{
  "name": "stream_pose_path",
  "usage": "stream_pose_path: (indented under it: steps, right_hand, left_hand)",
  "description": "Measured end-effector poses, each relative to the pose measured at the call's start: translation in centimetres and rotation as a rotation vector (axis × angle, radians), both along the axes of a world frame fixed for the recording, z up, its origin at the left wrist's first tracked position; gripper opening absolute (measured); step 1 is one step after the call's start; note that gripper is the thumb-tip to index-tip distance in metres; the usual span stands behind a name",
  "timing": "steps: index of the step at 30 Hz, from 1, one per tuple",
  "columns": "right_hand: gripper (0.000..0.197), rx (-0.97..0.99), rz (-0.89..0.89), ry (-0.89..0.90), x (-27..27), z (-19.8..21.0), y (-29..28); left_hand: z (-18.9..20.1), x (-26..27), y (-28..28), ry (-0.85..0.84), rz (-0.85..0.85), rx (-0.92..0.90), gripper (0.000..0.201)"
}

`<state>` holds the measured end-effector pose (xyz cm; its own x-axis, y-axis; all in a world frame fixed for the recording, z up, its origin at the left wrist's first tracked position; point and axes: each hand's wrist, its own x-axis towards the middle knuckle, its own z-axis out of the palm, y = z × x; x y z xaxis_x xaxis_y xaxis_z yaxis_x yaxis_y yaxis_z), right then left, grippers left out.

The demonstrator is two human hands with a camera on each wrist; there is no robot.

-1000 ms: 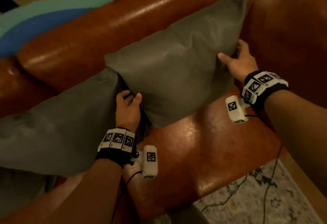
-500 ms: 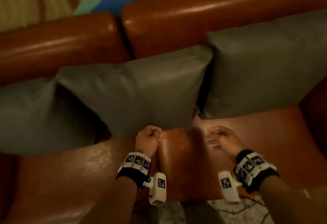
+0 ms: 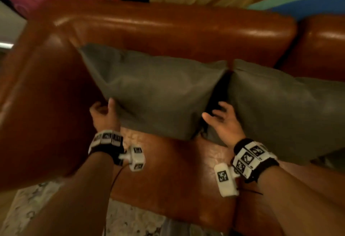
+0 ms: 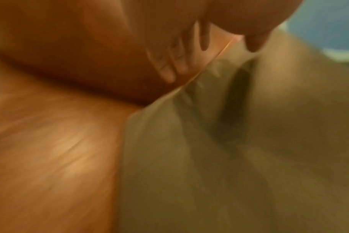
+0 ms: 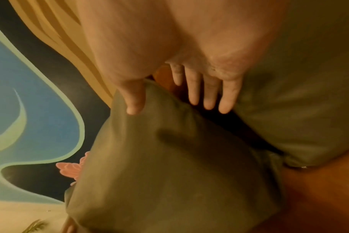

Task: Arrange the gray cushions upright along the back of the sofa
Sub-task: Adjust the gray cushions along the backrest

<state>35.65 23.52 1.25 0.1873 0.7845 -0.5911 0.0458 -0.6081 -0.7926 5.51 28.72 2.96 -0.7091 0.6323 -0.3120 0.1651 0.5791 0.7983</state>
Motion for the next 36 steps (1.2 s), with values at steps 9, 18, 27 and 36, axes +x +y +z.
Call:
stream_pose_path:
  steps: [9, 18, 27, 36]
  right_hand:
    - [0.111, 0.105, -0.166, 0.07, -8.0, 0.8, 4.5]
    - [0.123, 0.064, 0.084, 0.003, -18.0, 0.6, 11.6]
    - [0.105, 0.008, 0.202, -0.114, -15.4, 1.5, 10.2]
    - [0.072, -0.181, 0.177, -0.046, -2.1, -1.1, -3.2]
  left_hand:
    - [0.4, -6.4, 6.3, -0.506, -0.281, 0.069, 0.049]
    - [0.1, -15.5, 10.3, -0.267, -0.129, 0.144, 0.072]
    - [-2.5, -15.3, 8.4, -0.269, -0.116, 0.089, 0.08]
    - [-7.9, -6.5, -5.3, -0.076, -0.172, -0.331, 0.02]
